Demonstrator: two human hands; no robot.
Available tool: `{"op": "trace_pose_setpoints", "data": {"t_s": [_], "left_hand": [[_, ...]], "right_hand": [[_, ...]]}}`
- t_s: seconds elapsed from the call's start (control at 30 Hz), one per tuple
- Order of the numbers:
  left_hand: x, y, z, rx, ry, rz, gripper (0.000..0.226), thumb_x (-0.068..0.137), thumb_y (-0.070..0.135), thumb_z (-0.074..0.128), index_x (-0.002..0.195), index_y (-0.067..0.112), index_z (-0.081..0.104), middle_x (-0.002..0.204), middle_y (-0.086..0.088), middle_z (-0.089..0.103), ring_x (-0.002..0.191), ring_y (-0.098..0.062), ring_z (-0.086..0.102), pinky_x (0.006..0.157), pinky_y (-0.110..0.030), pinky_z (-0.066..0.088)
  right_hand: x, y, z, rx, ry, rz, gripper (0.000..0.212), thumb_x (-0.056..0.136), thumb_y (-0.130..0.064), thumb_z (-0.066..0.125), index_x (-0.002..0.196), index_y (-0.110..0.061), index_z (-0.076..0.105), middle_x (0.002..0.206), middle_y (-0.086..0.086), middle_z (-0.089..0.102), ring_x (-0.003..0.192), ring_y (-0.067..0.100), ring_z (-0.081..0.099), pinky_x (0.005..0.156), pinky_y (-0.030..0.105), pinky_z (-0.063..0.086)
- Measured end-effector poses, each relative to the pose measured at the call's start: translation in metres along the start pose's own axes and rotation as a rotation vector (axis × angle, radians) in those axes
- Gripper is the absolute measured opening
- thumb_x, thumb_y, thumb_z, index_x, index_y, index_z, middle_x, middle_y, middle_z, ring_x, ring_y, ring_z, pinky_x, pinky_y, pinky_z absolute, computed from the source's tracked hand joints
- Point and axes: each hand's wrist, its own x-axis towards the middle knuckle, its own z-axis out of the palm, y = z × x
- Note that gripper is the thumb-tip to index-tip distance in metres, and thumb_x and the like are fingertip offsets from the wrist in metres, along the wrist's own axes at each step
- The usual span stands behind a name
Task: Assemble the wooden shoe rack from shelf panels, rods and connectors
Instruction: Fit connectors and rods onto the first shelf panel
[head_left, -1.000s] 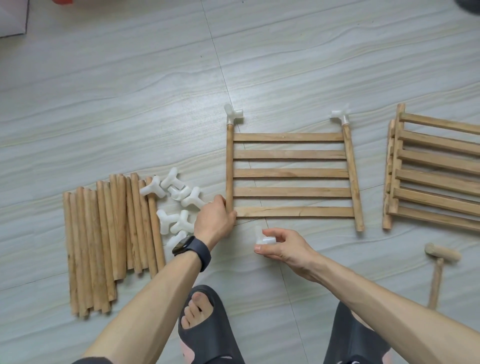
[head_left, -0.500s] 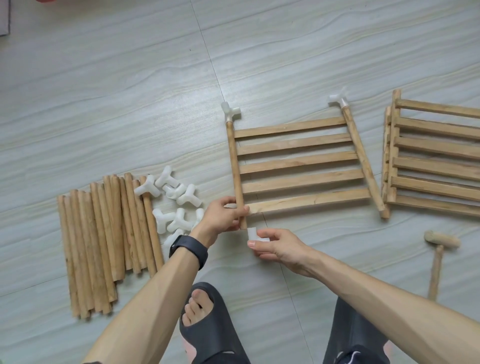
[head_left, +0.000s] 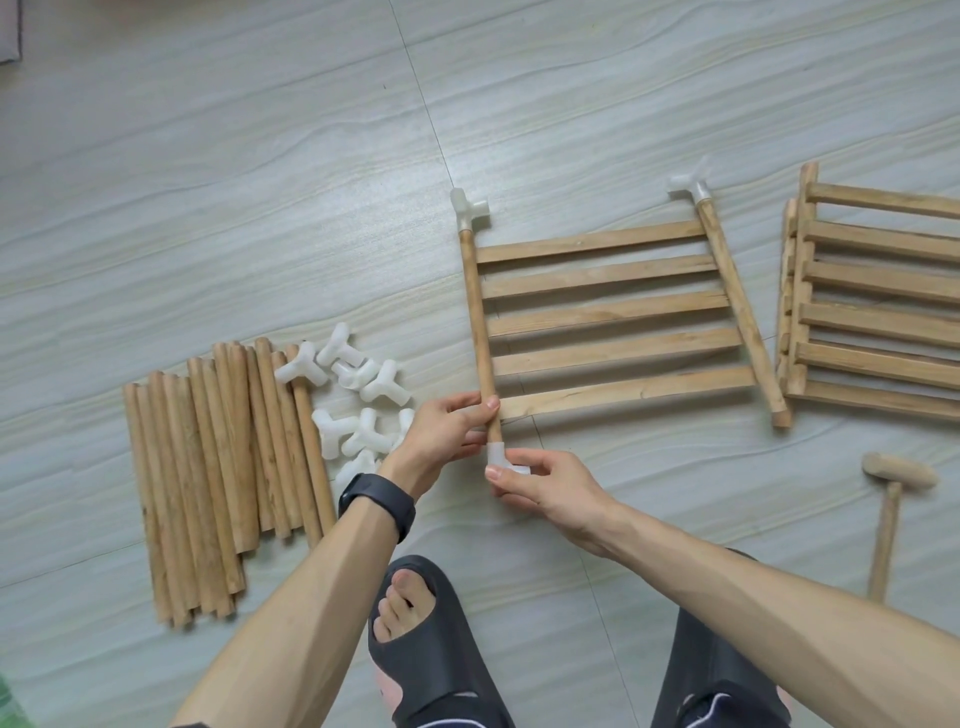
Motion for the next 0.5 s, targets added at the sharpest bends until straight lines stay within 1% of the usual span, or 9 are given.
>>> {"op": "trace_pose_setpoints", "data": {"t_s": [0.07,0.1,0.17,0.23,0.3,0.4,0.43,0.47,0.5], "left_hand": [[0.000,-0.002,-0.001,-0.017,0.012,0.018,0.035,0.092,0.033,0.074,0.118,0.009,0.071,0.074,0.003,0.059,0.063,-0.012,0.051,0.079,-0.030,0.046],[-0.001,-0.001,-0.001,-0.019,0.020,0.028,0.035,0.092,0.032,0.074,0.118,0.009,0.071,0.077,-0.001,0.061,0.068,-0.016,0.053,0.082,-0.033,0.048],[-0.001,0.002,-0.001,0.011,0.053,0.047,0.041,0.091,0.031,0.075,0.125,0.009,0.067,0.088,-0.004,0.074,0.081,-0.022,0.065,0.092,-0.038,0.055],[-0.001,0.004,-0.001,0.047,0.081,0.062,0.046,0.091,0.032,0.075,0.129,0.009,0.064,0.099,-0.004,0.078,0.093,-0.023,0.072,0.098,-0.043,0.055],[-0.003,0.005,-0.002,0.080,0.088,0.074,0.041,0.091,0.033,0.075,0.126,0.011,0.067,0.100,-0.003,0.078,0.099,-0.025,0.074,0.098,-0.043,0.055],[-0.005,0.004,-0.002,0.120,0.101,0.091,0.020,0.092,0.033,0.074,0.108,0.022,0.072,0.097,-0.003,0.079,0.097,-0.026,0.074,0.095,-0.040,0.057],[-0.004,0.003,-0.002,0.131,0.105,0.095,0.019,0.092,0.032,0.074,0.108,0.021,0.072,0.095,-0.003,0.079,0.094,-0.025,0.074,0.092,-0.038,0.058],[-0.004,0.002,-0.003,0.148,0.100,0.097,0.023,0.093,0.031,0.073,0.111,0.017,0.073,0.091,0.000,0.078,0.087,-0.020,0.074,0.085,-0.033,0.059],[-0.004,0.001,-0.003,0.176,0.087,0.101,0.026,0.094,0.029,0.072,0.115,0.013,0.073,0.085,0.004,0.078,0.079,-0.013,0.073,0.075,-0.024,0.058]], "right_hand": [[0.001,-0.004,0.001,0.006,-0.005,-0.012,0.055,0.085,-0.023,0.082,0.130,0.003,0.063,0.094,0.008,0.071,0.085,0.014,0.069,0.093,0.030,0.058],[0.002,-0.007,0.001,0.012,-0.011,-0.015,0.050,0.085,-0.023,0.082,0.126,0.002,0.066,0.091,0.007,0.070,0.084,0.015,0.068,0.095,0.033,0.058],[0.003,-0.012,0.001,0.005,-0.026,-0.018,0.040,0.086,-0.022,0.082,0.117,-0.001,0.071,0.087,0.005,0.070,0.083,0.016,0.066,0.097,0.036,0.057],[0.005,-0.015,0.001,-0.008,-0.036,-0.030,0.031,0.086,-0.022,0.082,0.110,-0.005,0.075,0.084,0.004,0.070,0.083,0.016,0.067,0.097,0.037,0.058],[0.007,-0.014,0.003,-0.009,-0.028,-0.038,0.027,0.086,-0.023,0.082,0.106,-0.006,0.077,0.082,0.002,0.071,0.082,0.016,0.067,0.096,0.037,0.058],[0.008,-0.008,0.007,0.005,0.009,-0.034,0.024,0.085,-0.023,0.084,0.102,-0.008,0.076,0.080,0.001,0.072,0.080,0.015,0.068,0.091,0.032,0.060],[0.008,-0.007,0.007,0.012,0.020,-0.030,0.023,0.084,-0.023,0.084,0.100,-0.009,0.075,0.082,0.001,0.073,0.080,0.014,0.069,0.089,0.030,0.060],[0.009,-0.005,0.006,0.006,0.025,-0.025,0.025,0.084,-0.023,0.084,0.102,-0.009,0.075,0.085,0.002,0.073,0.081,0.014,0.070,0.087,0.028,0.060],[0.010,-0.004,0.005,-0.020,0.015,-0.018,0.030,0.084,-0.024,0.084,0.107,-0.007,0.074,0.088,0.003,0.073,0.083,0.014,0.069,0.086,0.026,0.059]]}}
